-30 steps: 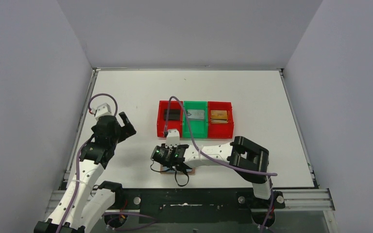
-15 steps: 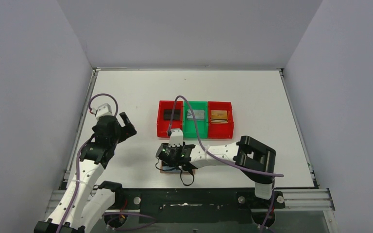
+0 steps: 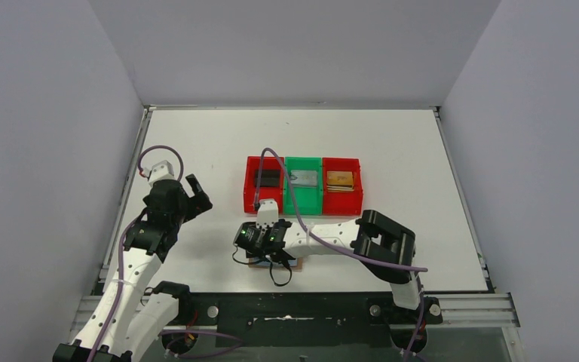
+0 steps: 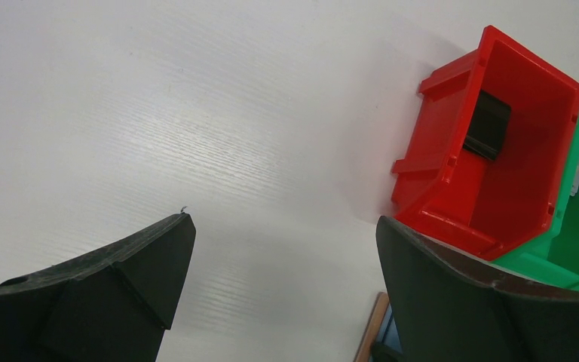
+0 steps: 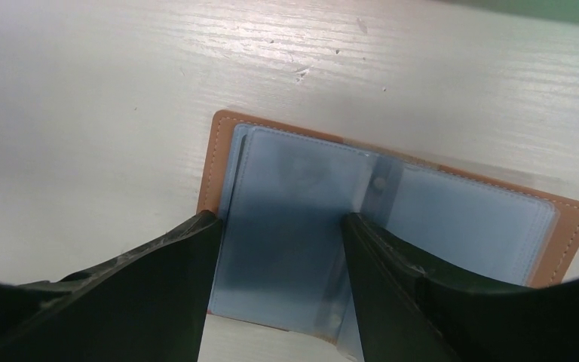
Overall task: Take the credit cards out of the card holder
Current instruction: Remove the credit card from the card holder.
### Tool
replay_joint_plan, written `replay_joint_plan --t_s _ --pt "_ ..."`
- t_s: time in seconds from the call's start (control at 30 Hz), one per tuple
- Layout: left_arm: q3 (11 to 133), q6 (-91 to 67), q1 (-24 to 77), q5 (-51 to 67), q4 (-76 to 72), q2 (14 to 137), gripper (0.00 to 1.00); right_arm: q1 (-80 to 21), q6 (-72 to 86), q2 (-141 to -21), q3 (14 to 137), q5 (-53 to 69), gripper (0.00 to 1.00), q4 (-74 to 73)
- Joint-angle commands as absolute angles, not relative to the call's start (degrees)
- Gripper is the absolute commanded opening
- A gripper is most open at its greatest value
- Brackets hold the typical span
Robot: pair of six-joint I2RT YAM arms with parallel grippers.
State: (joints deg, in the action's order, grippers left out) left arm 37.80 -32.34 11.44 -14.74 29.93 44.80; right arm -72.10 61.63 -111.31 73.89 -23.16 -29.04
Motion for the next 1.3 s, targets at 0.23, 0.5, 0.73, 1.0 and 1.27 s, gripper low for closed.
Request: replay_joint_plan --t_s 0.23,0.5,0.73,1.0,1.27 --pt "38.14 -32.08 11.06 -14.50 27.77 43.93 0.93 -72.67 63.59 -114.40 75.67 -25.90 0.48 -34.19" --pt "38.10 -32.06 11.07 -14.13 27.77 44.36 0.93 -72.59 62.59 -113.24 75.23 -25.92 0.28 -32.85" --pt "38.14 -32.04 11.02 -13.69 27.77 44.29 0.93 -71.95 60.10 -107.52 70.72 -23.77 0.15 -24.14" --pt "38.55 -31.75 11.15 -9.15 27.81 44.23 0.92 -69.17 56.55 -97.17 57.94 -14.72 0.11 -3.01" --pt "34.07 -37.63 11.15 12.47 23.58 43.48 0.85 -66.00 59.33 -92.80 45.54 -6.11 0.11 16.79"
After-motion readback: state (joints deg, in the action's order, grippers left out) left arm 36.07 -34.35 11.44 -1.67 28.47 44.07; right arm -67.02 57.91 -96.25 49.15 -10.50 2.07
